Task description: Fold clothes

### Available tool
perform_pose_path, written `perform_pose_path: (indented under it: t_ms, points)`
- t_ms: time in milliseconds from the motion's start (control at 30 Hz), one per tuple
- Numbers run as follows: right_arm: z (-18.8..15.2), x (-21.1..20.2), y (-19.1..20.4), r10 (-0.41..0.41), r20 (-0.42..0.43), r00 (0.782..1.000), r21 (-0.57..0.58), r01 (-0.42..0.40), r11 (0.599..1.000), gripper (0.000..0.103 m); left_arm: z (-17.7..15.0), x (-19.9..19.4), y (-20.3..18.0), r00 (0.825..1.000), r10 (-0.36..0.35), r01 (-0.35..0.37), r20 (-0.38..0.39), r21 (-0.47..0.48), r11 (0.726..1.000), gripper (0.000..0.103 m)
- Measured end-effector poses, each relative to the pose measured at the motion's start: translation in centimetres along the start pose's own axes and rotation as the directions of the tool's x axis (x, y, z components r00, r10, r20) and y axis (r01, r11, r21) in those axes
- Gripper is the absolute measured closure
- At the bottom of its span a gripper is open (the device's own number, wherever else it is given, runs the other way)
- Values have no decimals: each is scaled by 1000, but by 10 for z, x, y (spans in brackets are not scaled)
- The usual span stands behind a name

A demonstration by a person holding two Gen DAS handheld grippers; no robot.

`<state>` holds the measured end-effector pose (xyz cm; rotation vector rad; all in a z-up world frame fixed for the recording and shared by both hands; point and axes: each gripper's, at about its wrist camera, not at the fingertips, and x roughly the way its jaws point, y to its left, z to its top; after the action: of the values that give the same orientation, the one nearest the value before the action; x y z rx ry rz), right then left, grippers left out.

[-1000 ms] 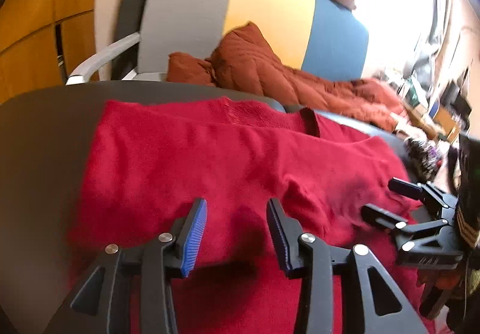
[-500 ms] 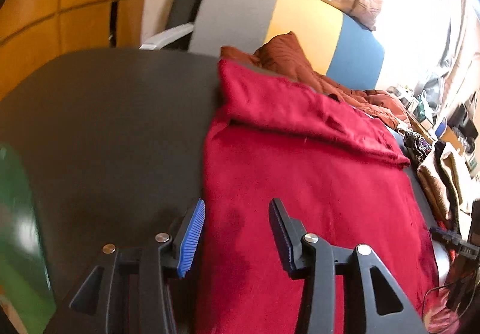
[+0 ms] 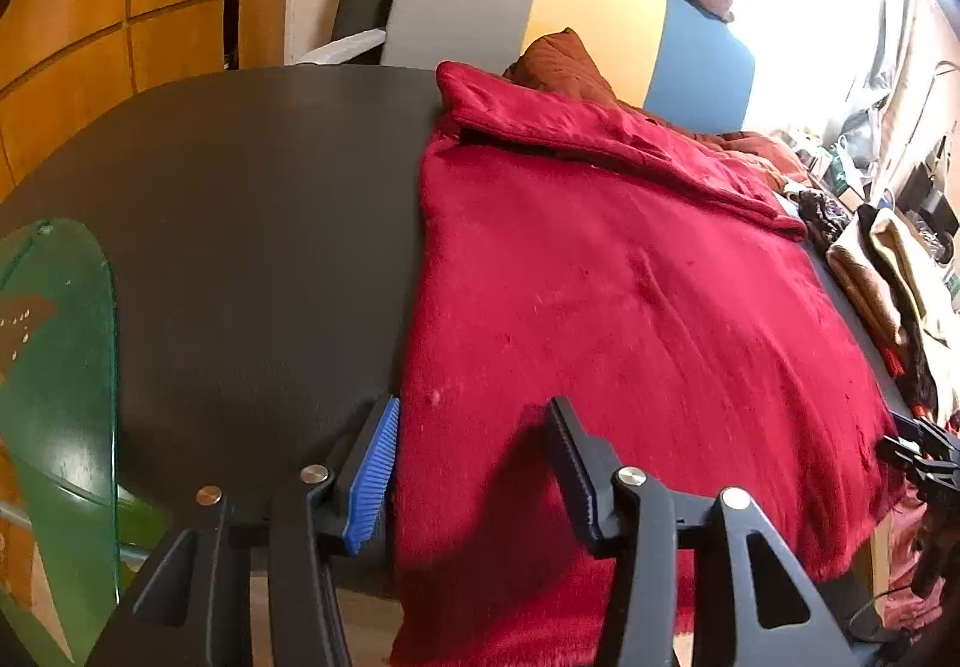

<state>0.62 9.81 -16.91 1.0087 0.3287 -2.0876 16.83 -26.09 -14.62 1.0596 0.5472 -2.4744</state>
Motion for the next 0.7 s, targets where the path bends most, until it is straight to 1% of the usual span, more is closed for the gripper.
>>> perform_pose_path:
  t_ms: [100, 233, 267, 300, 333, 367, 400, 467, 500, 600, 700]
  points:
    - [-2, 0, -1, 10, 7, 1000, 3, -10, 1000, 35, -6, -3, -1, 1000, 2, -2, 15, 4, 1000, 53]
    - [-2, 1, 0, 6, 10, 1000, -9, -6, 1000, 35, -12, -3, -13, 998, 57, -58, 16, 61, 996, 54]
    - [-3, 1, 1, -1, 10, 1000, -18, 1, 1000, 36, -13, -3, -15, 998, 65, -67, 19, 71, 995, 54]
    - [-3, 0, 3, -8, 10, 1000, -27, 9, 1000, 37, -14, -3, -16, 997, 70, -71, 22, 79, 994, 59]
    - [-3, -1, 3, -10, 11, 1000, -30, 11, 1000, 41, -14, -3, -17, 998, 65, -66, 22, 82, 994, 71]
    - [-4, -2, 4, -8, 12, 1000, -30, 8, 1000, 48, -13, -4, -18, 998, 58, -59, 17, 87, 994, 79]
    - [-4, -3, 4, -2, 13, 1000, -31, 2, 1000, 54, -12, -3, -19, 999, 54, -54, 9, 96, 994, 87]
    - [-5, -6, 6, 10, 15, 1000, -33, -10, 999, 82, -11, -3, -21, 999, 45, -44, -9, 103, 994, 90]
    - [-6, -7, 7, 18, 15, 1000, -30, -18, 999, 87, -11, -4, -22, 999, 40, -38, -19, 103, 994, 90]
    - [-8, -8, 7, 47, 14, 999, 10, -47, 999, 91, -9, -8, -18, 999, 0, 4, -50, 79, 997, 91]
    - [-9, -12, 1, 118, 14, 993, 91, -118, 989, 92, -3, -14, -8, 995, -66, 67, -71, 21, 998, 91]
